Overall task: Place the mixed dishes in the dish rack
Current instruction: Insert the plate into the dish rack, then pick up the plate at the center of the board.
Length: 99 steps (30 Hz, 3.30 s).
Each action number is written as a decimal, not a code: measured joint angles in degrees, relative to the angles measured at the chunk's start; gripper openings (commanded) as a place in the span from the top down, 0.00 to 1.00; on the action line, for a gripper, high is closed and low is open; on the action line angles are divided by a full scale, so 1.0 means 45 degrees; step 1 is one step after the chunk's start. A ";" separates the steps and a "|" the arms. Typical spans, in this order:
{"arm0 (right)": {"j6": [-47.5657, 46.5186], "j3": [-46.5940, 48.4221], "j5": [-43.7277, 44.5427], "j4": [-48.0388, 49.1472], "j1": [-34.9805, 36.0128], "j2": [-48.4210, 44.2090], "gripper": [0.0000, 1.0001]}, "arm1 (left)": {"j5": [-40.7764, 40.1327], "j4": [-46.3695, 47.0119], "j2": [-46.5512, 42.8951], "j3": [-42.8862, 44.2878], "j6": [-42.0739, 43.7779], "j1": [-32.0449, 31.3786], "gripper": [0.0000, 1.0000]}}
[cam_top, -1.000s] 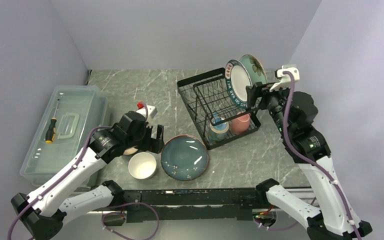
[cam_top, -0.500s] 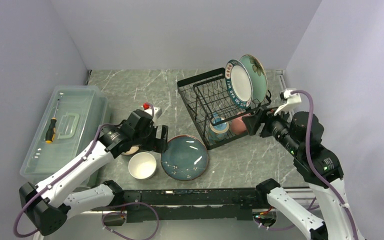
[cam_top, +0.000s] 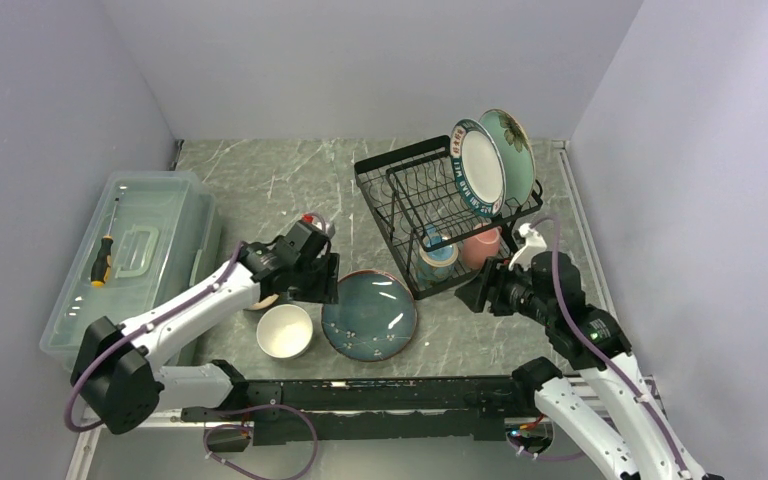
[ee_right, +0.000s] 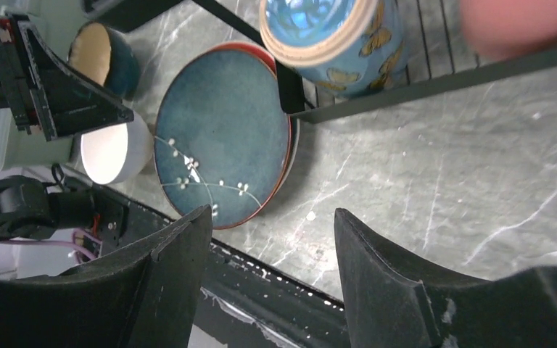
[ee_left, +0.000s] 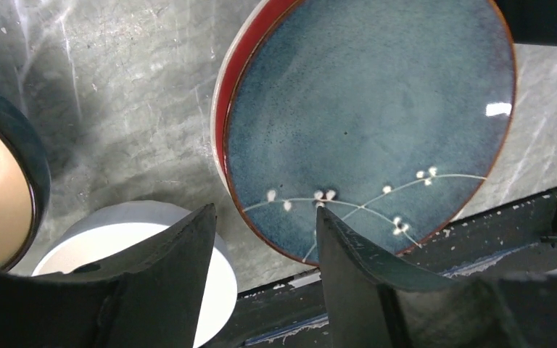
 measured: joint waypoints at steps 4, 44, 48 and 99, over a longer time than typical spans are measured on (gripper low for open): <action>0.0763 -0.1292 -0.0646 0.0763 -0.0005 -0.0248 0.38 | -0.0223 0.0233 0.0568 -0.0146 -0.0199 0.0000 0.45; 0.3900 -0.4464 -0.0816 0.5591 0.3381 0.0869 0.43 | 0.0126 0.2463 0.2696 -0.1010 -0.0466 0.1010 0.80; 0.3929 -0.4469 -0.0622 0.5688 0.3502 0.0899 0.43 | 0.0262 0.2594 0.2696 -0.1044 -0.0466 0.1035 0.87; 0.6572 -0.6766 0.0034 0.8650 0.4221 0.2919 0.39 | 0.1540 0.3934 0.3861 -0.1059 -0.0947 -0.0311 1.00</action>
